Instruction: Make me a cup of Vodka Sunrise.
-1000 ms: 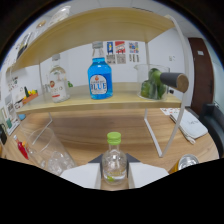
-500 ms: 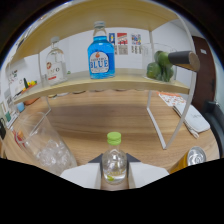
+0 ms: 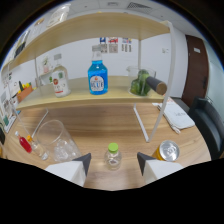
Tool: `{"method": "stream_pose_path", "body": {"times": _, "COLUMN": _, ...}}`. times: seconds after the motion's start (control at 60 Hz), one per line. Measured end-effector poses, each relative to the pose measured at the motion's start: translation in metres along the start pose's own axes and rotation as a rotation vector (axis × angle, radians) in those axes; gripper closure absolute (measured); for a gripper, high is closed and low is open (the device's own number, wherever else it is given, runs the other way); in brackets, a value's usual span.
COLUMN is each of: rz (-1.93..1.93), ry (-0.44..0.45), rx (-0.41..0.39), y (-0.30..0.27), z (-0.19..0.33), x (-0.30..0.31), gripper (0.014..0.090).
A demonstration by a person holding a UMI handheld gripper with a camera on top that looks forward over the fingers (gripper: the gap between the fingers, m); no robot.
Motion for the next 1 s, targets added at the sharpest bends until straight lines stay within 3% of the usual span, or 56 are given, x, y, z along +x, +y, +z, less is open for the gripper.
{"method": "stream_pose_path", "body": {"times": 0.4, "rz": -0.043, "ry": 0.049, "rx": -0.031, "y": -0.008, "z": -0.107, "x": -0.065, "gripper": 0.0188}}
{"method": "stream_pose_path", "body": {"times": 0.65, "rz": -0.076, "ry": 0.03, "rx": -0.041, "y": -0.003, "z": -0.12, "x": -0.102, "gripper": 0.0189}}
{"method": "stream_pose_path", "body": {"times": 1.0, "rz": -0.076, "ry": 0.043, "rx": -0.054, "y": -0.002, "z": -0.121, "x": -0.104, "gripper": 0.019}}
